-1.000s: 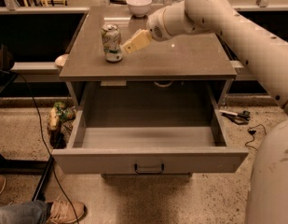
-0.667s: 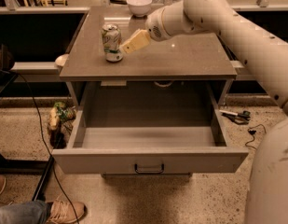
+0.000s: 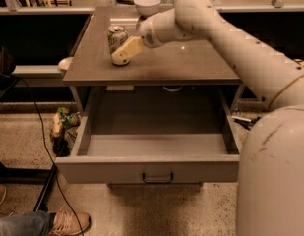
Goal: Place 7up can into top drawer
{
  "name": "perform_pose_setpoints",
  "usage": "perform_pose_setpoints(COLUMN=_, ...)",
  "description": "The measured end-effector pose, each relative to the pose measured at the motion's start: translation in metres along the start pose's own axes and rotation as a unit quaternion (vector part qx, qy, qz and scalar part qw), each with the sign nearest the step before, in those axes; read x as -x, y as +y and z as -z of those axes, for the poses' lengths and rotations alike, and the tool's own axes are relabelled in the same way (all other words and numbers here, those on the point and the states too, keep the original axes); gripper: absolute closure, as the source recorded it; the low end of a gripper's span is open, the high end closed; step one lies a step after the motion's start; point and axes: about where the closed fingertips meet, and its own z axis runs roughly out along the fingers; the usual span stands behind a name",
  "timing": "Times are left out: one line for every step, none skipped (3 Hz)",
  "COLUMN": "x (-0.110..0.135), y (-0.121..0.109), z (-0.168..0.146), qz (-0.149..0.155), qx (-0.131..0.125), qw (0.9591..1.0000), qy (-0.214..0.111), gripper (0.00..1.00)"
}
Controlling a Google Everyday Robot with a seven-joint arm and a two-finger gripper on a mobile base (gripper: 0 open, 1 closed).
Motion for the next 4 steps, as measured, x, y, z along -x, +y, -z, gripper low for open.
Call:
perform_pose_setpoints(x=0.006, y=0.006, z=-0.022, qz=0.004, qx=0.01, qw=0.9998, qy=-0.017, gripper=0.0)
perform_pose_setpoints(x=0.012, y=0.011, z=-0.034, qz=0.003, qx=0.011, qw=0.9993, qy=-0.037, gripper=0.18)
perform_pose_setpoints(x=0.015, y=0.011, z=-0.036, qz=0.003, qx=0.007, qw=0.9988, qy=-0.049, gripper=0.41)
perform_pose_setpoints(x=0.01, y=0.008, z=-0.03, qz=0.001, qx=-0.002, qw=0.9988, qy=-0.049, gripper=0.64)
